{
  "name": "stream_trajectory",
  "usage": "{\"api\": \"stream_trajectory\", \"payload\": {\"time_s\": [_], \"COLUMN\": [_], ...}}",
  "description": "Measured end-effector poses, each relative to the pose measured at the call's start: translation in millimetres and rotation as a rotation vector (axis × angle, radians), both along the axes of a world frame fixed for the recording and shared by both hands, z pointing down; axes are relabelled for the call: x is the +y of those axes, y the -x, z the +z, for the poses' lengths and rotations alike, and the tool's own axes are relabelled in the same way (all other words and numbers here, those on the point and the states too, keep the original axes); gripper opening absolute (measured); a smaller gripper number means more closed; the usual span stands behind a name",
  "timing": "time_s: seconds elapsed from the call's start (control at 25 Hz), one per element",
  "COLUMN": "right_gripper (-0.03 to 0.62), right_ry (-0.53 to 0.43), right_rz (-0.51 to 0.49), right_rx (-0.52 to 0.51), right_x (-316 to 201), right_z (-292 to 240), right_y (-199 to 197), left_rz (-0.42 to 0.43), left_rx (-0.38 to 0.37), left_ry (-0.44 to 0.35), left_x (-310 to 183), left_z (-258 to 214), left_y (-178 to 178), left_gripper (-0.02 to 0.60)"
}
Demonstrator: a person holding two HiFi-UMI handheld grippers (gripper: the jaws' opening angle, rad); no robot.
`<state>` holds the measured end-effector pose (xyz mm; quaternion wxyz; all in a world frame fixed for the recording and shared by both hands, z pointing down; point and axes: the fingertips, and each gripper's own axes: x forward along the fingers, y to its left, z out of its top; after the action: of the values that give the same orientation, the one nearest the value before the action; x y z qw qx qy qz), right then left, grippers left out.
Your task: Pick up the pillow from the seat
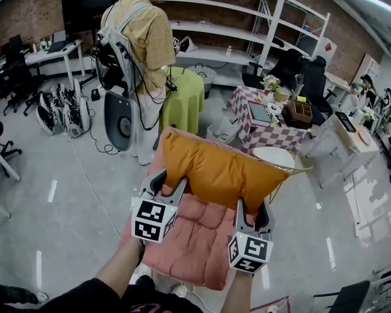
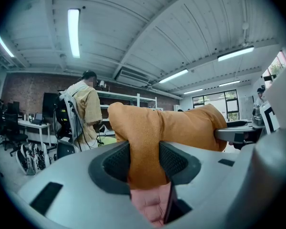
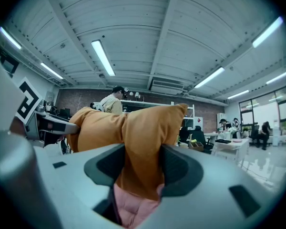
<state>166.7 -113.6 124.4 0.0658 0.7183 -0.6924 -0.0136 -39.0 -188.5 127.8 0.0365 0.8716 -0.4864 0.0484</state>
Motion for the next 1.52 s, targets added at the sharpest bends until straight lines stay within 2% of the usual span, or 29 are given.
{"api": "stream_trajectory", "payload": {"time_s": [0.84, 1.52], "right_gripper": [0.238, 0.238], "right_ry": [-0.001, -0.002], "right_rz": [0.004, 0.010], "right_rx": [-0.004, 0.007], "right_x": [13.7, 15.2], "right_z": [-11.7, -0.4], "right_y": [13.9, 15.6], "left_rz": [0.008, 0.016], "left_rx": [0.010, 0.028], "left_ry": [-0.014, -0.012], "left_x": [15.2, 16.2], "left_z": [-12.6, 4.4], "left_y": [14.0, 15.7], "left_gripper": [0.187, 0.187]}}
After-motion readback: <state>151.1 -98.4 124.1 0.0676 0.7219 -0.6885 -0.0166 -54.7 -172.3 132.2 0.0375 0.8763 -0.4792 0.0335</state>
